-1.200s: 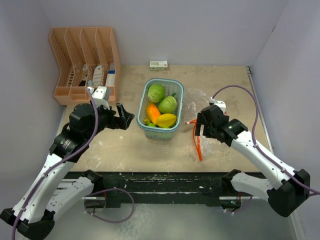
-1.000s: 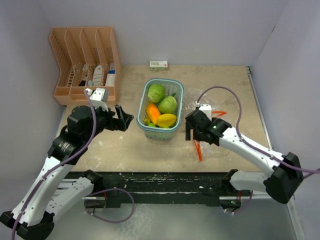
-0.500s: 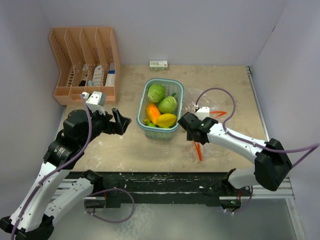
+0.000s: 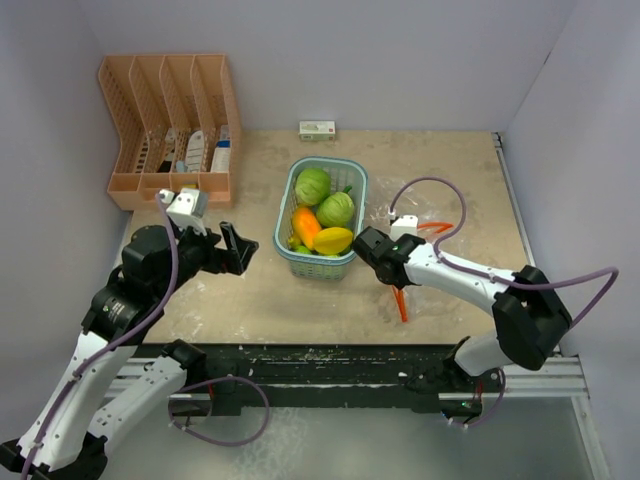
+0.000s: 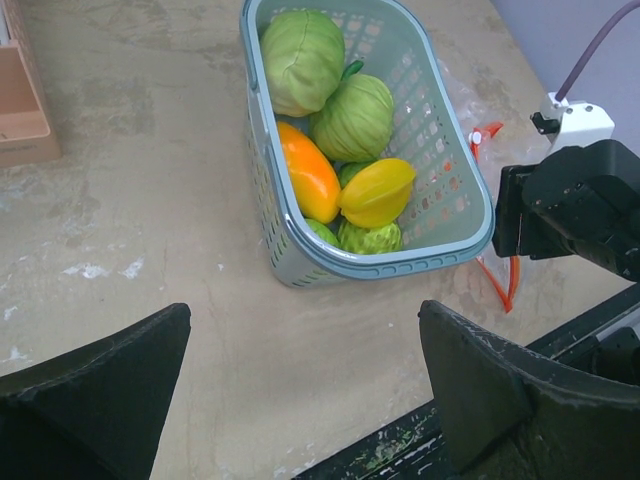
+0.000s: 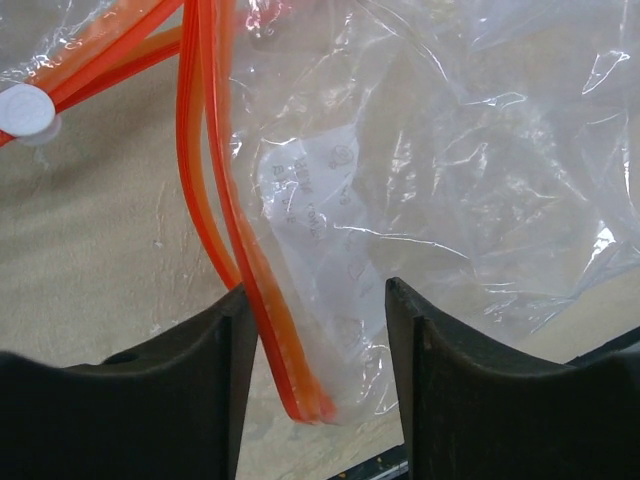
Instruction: Place the food in the zip-top bag and seal the zipper
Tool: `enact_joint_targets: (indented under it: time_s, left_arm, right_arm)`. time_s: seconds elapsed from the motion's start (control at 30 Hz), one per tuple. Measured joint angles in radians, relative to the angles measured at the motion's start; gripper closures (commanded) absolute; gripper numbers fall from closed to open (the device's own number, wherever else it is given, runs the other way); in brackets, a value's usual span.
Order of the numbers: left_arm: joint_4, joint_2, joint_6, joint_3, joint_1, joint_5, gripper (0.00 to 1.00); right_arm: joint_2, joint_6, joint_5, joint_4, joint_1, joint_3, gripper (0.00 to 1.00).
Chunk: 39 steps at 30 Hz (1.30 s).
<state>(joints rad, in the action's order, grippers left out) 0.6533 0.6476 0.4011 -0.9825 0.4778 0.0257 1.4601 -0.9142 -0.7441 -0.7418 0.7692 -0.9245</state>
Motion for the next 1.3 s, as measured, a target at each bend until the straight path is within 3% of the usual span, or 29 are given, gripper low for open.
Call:
enact_joint_targets:
  time_s: [0.13, 0.23, 0.4, 0.6, 0.77, 0.93, 1.13, 1.3]
  left_arm:
    - [0.011, -0.013, 0.000, 0.014, 0.000, -0.003, 0.01]
    - [0.029, -0.024, -0.001, 0.014, 0.000, -0.007, 0.01]
    - [0.040, -0.039, -0.001, 0.010, 0.000, -0.008, 0.01]
    - [0.024, -0.039, 0.000, -0.018, 0.000, 0.047, 0.01]
    - [-0.117, -0.022, 0.036, -0.019, 0.000, 0.198, 0.00]
    - [-0.315, 0.076, 0.117, -0.019, 0.000, 0.357, 0.09]
    - [-0.519, 0.237, 0.229, -0.018, 0.016, 0.469, 0.10]
    - [-0.559, 0.332, 0.229, -0.054, 0.203, 0.397, 0.13]
  right_arm:
    - [-0.001, -0.014, -0.010, -0.003, 0.000, 0.000, 0.67]
    - [-0.003, -0.022, -0.020, -0.006, -0.004, 0.000, 0.99]
    - [-0.069, -0.029, -0.026, -0.048, -0.005, -0.010, 1.00]
    - [-0.303, 0.047, -0.008, -0.080, -0.005, -0.122, 1.00]
    - [-0.474, 0.190, 0.164, -0.010, -0.005, -0.232, 1.00]
    - [-0.477, 0.281, 0.359, 0.037, -0.003, -0.337, 1.00]
    - [-0.404, 0.342, 0.475, 0.060, -0.001, -0.391, 1.00]
    - [-0.362, 0.367, 0.527, 0.095, 0.003, -0.423, 1.00]
